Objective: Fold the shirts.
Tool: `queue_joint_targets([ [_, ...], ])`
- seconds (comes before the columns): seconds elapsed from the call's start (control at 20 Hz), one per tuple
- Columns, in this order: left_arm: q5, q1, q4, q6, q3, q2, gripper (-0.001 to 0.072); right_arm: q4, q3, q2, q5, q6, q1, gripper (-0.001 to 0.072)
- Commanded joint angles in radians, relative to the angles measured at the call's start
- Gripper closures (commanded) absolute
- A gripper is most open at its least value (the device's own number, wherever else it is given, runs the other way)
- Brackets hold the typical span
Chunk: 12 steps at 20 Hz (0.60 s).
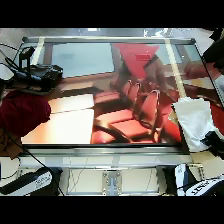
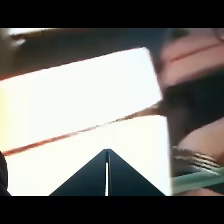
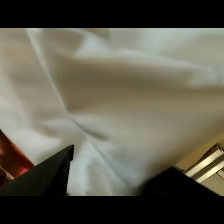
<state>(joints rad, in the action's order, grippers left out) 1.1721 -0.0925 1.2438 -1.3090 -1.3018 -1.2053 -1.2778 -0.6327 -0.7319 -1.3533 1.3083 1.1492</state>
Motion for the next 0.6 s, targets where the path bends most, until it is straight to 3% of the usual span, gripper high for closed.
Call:
queue_joint_targets([
  [0.0, 0.000, -0.001, 0.000, 0.000, 0.000, 0.000, 0.0690, 0.035, -0.080, 0.025, 0.024, 0.095, 0.019, 0.0237],
  [0.15, 0.000, -0.001, 0.000, 0.000, 0.000, 0.000, 0.0690, 0.171, -0.343, 0.025, 0.029, 0.123, 0.016, 0.0238],
  [0.4, 0.001, -0.001, -0.001, 0.000, 0.000, 0.000, 0.0690, 0.678, -0.545, 0.026, -0.013, 0.063, -0.025, 0.0241],
  [0.45, 0.002, -0.001, -0.002, 0.000, 0.000, 0.000, 0.0690, 0.706, -0.545, 0.024, -0.035, 0.059, -0.072, 0.0288],
  [0.55, 0.001, -0.001, -0.006, 0.000, 0.000, 0.000, 0.0690, 0.666, -0.530, 0.024, -0.068, 0.053, -0.239, 0.0530],
])
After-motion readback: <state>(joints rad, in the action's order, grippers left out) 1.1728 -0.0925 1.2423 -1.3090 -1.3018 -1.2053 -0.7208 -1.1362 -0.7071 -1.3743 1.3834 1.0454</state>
